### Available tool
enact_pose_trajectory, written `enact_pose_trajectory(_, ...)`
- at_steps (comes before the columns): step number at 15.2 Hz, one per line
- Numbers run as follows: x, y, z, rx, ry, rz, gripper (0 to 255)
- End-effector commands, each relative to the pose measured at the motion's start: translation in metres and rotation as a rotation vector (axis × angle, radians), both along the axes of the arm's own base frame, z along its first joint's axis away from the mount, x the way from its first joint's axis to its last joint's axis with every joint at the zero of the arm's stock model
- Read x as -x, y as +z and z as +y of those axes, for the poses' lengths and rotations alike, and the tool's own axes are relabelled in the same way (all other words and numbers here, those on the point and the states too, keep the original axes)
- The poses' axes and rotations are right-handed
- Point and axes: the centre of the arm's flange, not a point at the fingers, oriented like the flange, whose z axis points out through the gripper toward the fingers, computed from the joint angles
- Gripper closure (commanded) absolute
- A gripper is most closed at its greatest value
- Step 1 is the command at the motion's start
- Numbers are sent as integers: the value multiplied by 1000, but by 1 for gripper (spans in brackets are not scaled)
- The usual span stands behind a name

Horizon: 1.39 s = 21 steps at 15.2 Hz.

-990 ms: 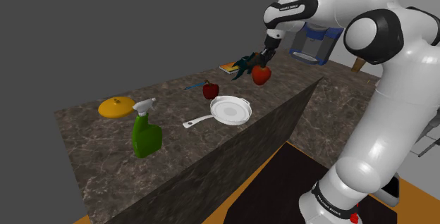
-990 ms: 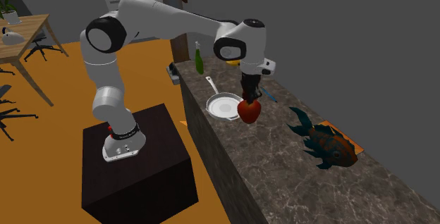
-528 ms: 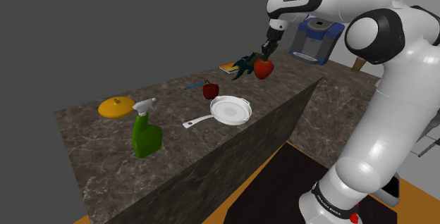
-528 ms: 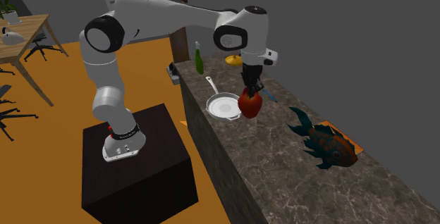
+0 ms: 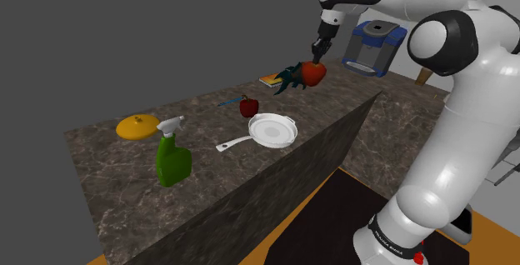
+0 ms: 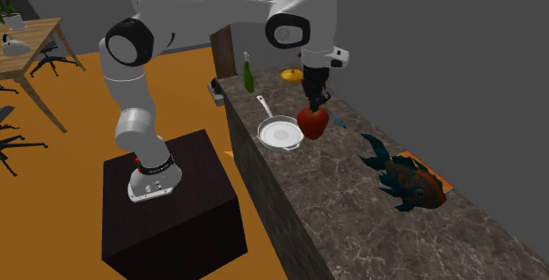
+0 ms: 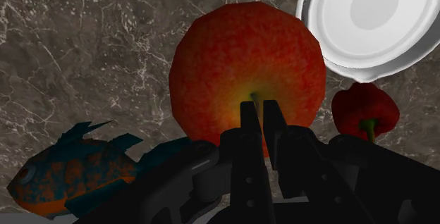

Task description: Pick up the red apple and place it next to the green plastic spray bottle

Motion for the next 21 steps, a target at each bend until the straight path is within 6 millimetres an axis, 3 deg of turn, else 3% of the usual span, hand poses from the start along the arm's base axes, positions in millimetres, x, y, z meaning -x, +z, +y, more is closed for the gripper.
enact_pose_trajectory(1, -1, 11, 0, 0, 0, 0, 255)
enact_pose_trajectory(21, -1, 116, 0, 0, 0, 0, 255)
